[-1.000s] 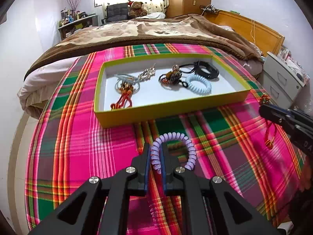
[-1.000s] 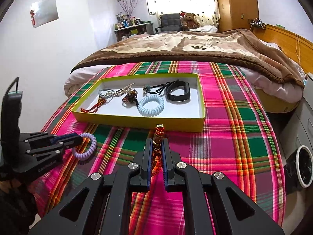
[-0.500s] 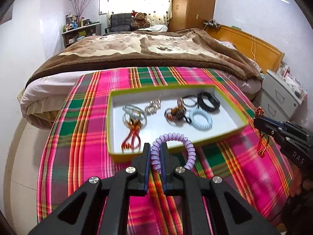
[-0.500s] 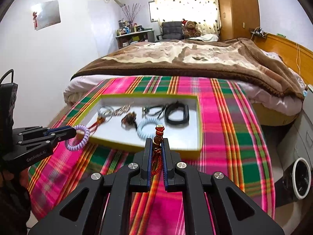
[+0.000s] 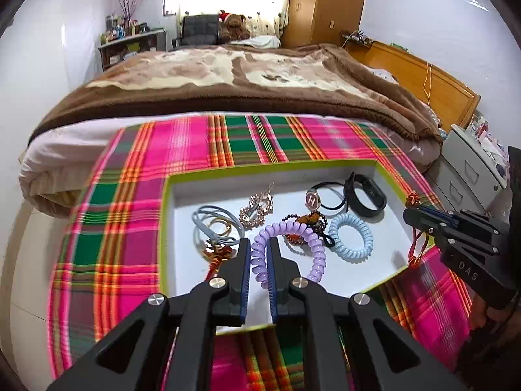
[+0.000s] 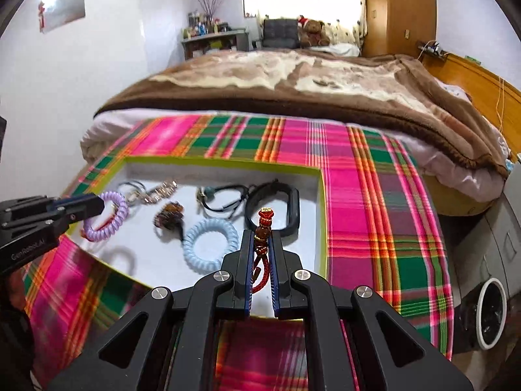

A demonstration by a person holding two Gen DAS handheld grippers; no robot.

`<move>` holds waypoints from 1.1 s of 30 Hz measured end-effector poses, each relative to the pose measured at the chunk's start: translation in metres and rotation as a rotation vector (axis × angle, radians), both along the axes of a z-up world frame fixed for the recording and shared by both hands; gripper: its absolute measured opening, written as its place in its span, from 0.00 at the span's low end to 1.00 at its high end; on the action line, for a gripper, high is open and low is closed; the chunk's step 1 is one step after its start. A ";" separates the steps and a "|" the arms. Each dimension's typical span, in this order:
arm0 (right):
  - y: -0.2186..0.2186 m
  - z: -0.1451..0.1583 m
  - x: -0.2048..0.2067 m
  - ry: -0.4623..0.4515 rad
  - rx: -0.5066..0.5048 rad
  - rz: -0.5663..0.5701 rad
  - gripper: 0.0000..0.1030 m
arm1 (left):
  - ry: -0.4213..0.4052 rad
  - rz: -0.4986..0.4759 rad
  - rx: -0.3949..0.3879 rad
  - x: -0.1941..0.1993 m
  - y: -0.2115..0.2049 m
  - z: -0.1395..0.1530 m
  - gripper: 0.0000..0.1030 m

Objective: Organize jewelry
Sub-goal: 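Carry the red cord and lavender coil into the tray and open both grippers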

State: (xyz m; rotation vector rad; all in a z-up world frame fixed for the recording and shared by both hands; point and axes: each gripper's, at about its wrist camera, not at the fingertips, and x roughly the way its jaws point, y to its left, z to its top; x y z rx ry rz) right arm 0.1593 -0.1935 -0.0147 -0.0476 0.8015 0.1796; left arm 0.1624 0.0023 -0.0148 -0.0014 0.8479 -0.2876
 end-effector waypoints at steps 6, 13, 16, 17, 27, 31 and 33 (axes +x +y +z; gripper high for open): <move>0.006 -0.015 0.012 0.041 -0.005 0.011 0.09 | 0.042 -0.002 0.027 0.008 -0.004 -0.017 0.10; 0.017 -0.024 0.015 0.063 -0.010 0.041 0.09 | 0.064 0.004 0.024 0.010 -0.002 -0.023 0.10; 0.020 -0.026 0.016 0.066 -0.011 0.045 0.09 | 0.071 0.005 0.018 0.010 -0.001 -0.025 0.10; 0.020 -0.026 0.016 0.066 -0.011 0.044 0.09 | 0.074 0.006 0.015 0.011 0.000 -0.025 0.10; 0.022 -0.025 0.016 0.050 -0.019 0.034 0.13 | 0.085 0.008 -0.003 0.009 0.002 -0.024 0.11; 0.021 -0.020 0.012 0.031 -0.003 0.026 0.15 | 0.063 0.021 0.028 0.001 0.001 -0.021 0.22; 0.019 -0.019 0.010 0.025 0.005 0.019 0.20 | 0.060 0.026 0.020 -0.002 0.001 -0.018 0.28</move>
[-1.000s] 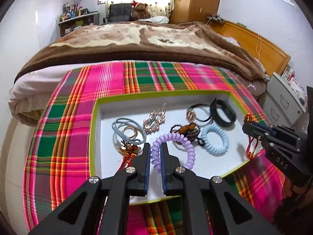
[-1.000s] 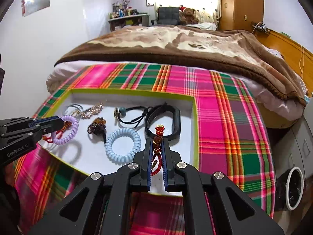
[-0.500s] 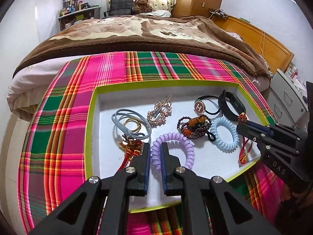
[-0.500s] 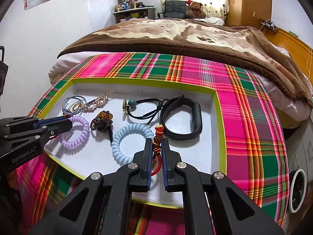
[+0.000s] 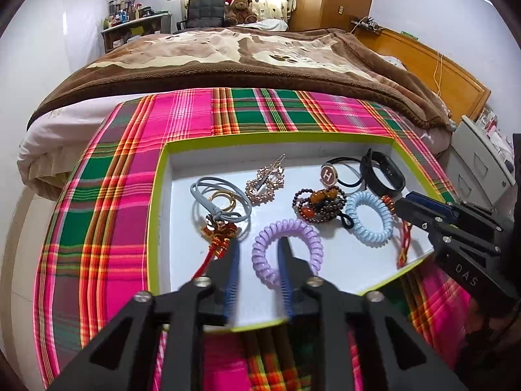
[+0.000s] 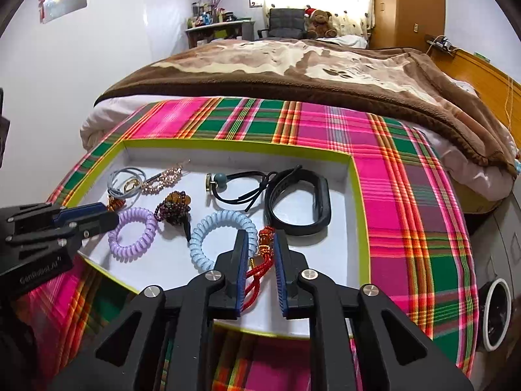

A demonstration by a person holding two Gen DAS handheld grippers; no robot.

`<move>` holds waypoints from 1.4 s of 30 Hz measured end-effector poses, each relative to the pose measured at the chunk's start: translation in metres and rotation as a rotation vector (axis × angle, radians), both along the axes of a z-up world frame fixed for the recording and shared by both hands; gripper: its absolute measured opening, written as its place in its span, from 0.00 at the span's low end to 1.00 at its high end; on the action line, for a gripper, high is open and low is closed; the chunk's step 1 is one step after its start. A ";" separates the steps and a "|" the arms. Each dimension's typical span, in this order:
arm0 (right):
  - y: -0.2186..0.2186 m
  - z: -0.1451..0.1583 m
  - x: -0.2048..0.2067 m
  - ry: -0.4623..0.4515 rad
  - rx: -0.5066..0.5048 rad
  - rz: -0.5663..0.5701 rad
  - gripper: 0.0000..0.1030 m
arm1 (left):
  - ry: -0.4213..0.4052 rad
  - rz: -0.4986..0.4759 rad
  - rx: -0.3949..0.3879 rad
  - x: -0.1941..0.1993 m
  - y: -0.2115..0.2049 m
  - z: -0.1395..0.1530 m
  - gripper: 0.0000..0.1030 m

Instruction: Organize jewelry

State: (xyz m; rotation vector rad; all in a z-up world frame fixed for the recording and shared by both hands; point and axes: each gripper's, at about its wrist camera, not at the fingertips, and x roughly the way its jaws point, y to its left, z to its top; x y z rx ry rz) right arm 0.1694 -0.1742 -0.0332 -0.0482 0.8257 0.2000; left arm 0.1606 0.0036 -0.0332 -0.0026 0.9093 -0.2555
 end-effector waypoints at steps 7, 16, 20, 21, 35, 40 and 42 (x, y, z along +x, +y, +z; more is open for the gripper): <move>0.000 0.008 -0.013 -0.024 0.028 -0.011 0.38 | -0.042 0.033 0.041 -0.016 -0.002 0.009 0.35; 0.003 0.023 -0.042 -0.076 0.067 -0.027 0.38 | -0.082 0.079 0.031 -0.039 0.000 0.021 0.43; 0.004 0.029 -0.058 -0.105 0.076 -0.038 0.38 | -0.110 0.120 0.058 -0.052 -0.001 0.024 0.46; 0.004 0.031 -0.063 -0.116 0.077 -0.039 0.38 | -0.123 0.127 0.064 -0.056 -0.001 0.025 0.46; 0.011 0.036 -0.099 -0.168 0.126 -0.037 0.38 | -0.240 0.216 0.099 -0.089 -0.004 0.032 0.47; 0.012 0.036 -0.103 -0.178 0.124 -0.036 0.38 | -0.256 0.225 0.046 -0.096 0.001 0.034 0.47; 0.012 0.036 -0.104 -0.179 0.129 -0.039 0.38 | -0.265 0.216 0.045 -0.098 0.001 0.035 0.47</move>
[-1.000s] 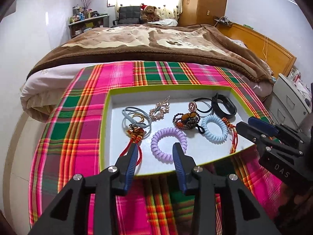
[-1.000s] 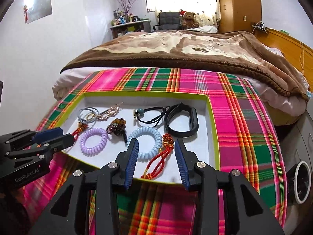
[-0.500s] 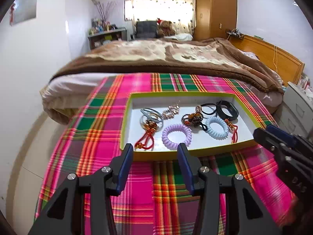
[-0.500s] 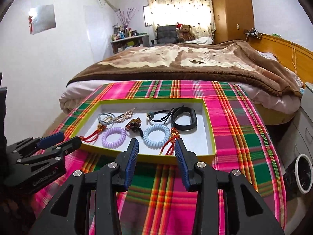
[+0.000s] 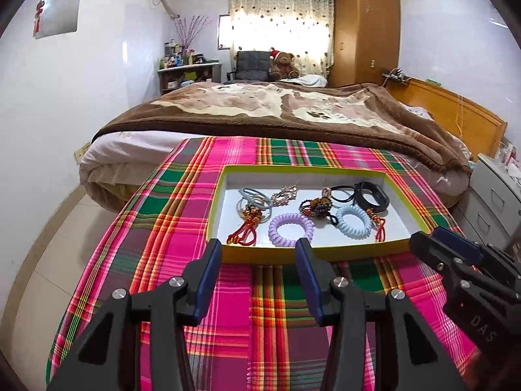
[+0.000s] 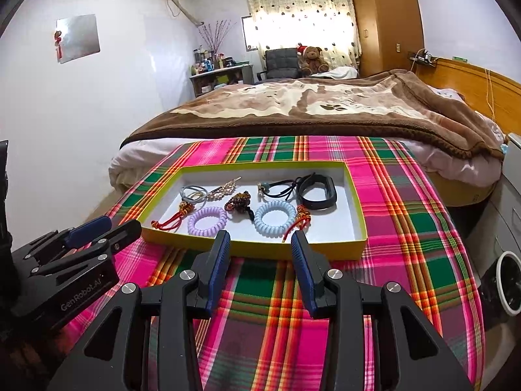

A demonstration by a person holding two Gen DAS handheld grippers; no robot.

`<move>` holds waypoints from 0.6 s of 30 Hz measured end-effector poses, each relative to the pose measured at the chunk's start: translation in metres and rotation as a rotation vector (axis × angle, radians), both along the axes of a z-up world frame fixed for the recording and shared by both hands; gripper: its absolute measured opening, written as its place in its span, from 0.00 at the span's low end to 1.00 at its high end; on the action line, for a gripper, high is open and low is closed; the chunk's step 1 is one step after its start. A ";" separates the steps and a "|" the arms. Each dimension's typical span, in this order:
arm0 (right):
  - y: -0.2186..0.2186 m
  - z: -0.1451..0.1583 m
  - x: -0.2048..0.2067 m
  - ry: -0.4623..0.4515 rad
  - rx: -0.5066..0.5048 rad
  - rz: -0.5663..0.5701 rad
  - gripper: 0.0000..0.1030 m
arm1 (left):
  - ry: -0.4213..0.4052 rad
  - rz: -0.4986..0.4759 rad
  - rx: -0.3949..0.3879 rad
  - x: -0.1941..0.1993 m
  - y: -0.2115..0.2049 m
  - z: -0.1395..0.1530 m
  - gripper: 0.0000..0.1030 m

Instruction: Organize jewelry

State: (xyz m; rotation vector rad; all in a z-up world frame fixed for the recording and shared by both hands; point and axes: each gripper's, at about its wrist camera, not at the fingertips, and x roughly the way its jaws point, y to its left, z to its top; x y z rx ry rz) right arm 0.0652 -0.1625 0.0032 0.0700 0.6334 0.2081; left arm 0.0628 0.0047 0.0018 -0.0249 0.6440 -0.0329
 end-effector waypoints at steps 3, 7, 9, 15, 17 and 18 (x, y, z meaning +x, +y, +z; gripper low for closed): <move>0.001 0.000 -0.002 -0.003 -0.006 0.000 0.39 | -0.003 0.001 -0.004 -0.001 -0.001 0.001 0.47; 0.001 0.000 -0.003 -0.002 -0.008 -0.001 0.39 | -0.001 0.005 0.004 -0.001 -0.003 0.000 0.47; 0.001 0.000 -0.003 -0.003 -0.009 -0.003 0.39 | 0.001 0.004 0.003 0.000 -0.002 0.000 0.47; 0.003 0.001 -0.004 -0.004 -0.009 -0.003 0.39 | -0.001 0.009 0.011 -0.003 -0.005 0.000 0.47; 0.003 0.001 -0.005 -0.006 -0.007 -0.004 0.39 | -0.001 0.010 0.010 -0.003 -0.005 0.001 0.47; 0.003 0.001 -0.005 -0.007 -0.008 -0.003 0.39 | 0.000 0.011 0.008 -0.003 -0.005 0.001 0.47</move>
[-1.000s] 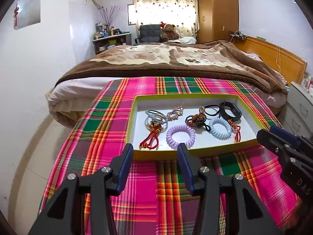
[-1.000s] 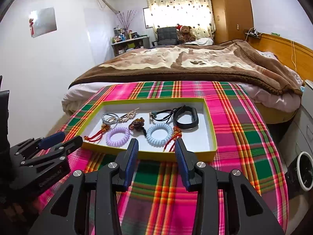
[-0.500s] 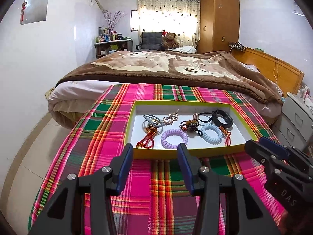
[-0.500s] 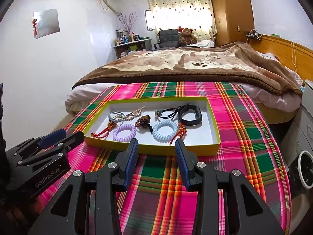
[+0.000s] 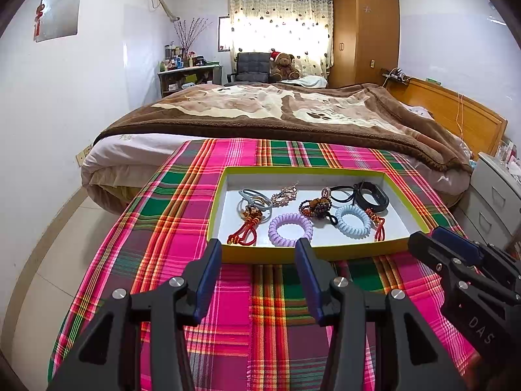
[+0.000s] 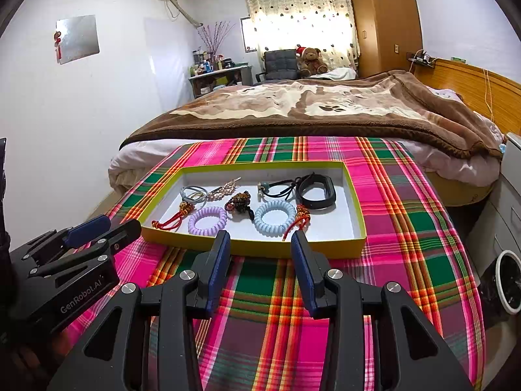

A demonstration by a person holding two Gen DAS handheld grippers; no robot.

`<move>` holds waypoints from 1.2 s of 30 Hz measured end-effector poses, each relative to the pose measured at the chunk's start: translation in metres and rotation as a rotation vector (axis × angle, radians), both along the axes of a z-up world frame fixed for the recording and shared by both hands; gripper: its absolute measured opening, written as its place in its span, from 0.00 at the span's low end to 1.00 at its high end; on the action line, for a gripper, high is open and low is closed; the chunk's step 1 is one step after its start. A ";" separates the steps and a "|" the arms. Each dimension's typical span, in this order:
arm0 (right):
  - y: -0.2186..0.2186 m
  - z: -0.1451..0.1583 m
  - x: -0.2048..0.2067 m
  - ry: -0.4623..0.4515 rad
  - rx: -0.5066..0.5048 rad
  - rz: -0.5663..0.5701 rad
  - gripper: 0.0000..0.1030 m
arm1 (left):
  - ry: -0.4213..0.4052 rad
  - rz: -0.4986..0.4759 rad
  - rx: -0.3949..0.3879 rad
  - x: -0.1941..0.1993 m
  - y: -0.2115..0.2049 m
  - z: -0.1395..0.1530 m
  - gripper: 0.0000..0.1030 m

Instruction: Organize jewelry

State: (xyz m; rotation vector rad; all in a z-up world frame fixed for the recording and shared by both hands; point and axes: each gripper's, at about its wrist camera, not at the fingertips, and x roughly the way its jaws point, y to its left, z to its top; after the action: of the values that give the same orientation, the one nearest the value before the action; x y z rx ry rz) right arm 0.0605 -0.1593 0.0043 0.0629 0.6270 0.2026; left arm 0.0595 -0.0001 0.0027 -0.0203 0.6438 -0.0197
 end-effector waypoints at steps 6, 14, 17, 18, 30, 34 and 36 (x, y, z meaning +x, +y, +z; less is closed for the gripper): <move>0.000 0.001 0.000 -0.001 0.002 -0.001 0.39 | 0.003 0.006 -0.005 0.000 0.001 0.001 0.47; 0.000 0.002 -0.001 -0.001 0.001 0.002 0.39 | 0.003 0.004 -0.002 -0.001 0.000 0.002 0.47; 0.001 0.002 -0.001 -0.002 0.000 -0.003 0.39 | 0.008 0.008 0.000 0.000 0.000 0.001 0.47; -0.001 0.002 -0.002 -0.003 0.000 -0.004 0.39 | 0.008 0.007 0.000 0.001 0.000 0.001 0.47; -0.001 0.004 0.001 -0.006 -0.007 -0.008 0.39 | 0.009 0.012 0.004 0.002 -0.001 0.001 0.47; -0.002 0.004 0.001 -0.005 -0.009 -0.009 0.39 | 0.011 0.011 0.005 0.001 0.000 0.000 0.47; -0.002 0.004 0.001 -0.003 -0.012 -0.013 0.39 | 0.012 0.010 0.005 0.001 0.000 0.000 0.47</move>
State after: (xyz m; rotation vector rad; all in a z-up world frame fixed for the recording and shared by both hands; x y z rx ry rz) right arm 0.0618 -0.1614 0.0082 0.0551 0.6249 0.1864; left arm 0.0608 0.0000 0.0032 -0.0187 0.6553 -0.0078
